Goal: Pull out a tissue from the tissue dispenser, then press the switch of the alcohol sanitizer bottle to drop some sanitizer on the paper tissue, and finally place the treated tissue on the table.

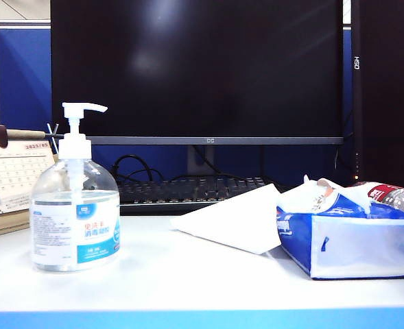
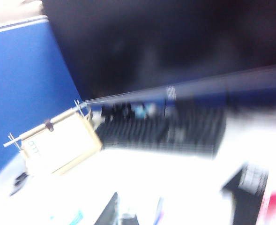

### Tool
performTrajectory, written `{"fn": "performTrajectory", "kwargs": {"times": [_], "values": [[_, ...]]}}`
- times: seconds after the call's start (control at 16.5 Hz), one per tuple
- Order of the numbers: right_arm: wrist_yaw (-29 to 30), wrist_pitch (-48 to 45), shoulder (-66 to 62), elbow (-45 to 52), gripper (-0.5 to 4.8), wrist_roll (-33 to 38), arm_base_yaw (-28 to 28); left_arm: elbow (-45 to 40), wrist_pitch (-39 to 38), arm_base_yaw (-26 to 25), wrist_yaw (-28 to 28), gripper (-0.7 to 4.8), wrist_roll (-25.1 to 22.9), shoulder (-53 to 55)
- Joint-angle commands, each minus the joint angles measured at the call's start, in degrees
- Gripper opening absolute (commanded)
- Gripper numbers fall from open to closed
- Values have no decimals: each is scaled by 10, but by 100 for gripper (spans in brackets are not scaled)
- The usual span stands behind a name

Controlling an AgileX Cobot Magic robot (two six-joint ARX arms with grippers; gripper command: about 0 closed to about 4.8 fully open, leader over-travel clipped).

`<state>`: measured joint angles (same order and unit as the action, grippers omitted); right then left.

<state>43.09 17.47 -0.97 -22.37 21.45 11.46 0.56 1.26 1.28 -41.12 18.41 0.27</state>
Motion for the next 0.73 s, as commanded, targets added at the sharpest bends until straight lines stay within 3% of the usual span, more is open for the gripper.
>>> {"fn": "performTrajectory", "kwargs": {"times": [0.06,0.12,0.42,0.61,0.73], "values": [[57,33,2,32,-1,23,-2,0,-57,37,17,-5,-37,0],[55,34,7,38,-1,11,-2,0,-82,51,57,-5,-61,0],[-33,15,8,96,-1,37,-2,0,-97,94,203,-5,-47,0],[-34,-16,8,183,-1,108,-7,0,-99,94,210,-5,-38,0],[-34,-43,2,203,-1,105,-38,0,-99,95,206,-5,-14,0]]}}
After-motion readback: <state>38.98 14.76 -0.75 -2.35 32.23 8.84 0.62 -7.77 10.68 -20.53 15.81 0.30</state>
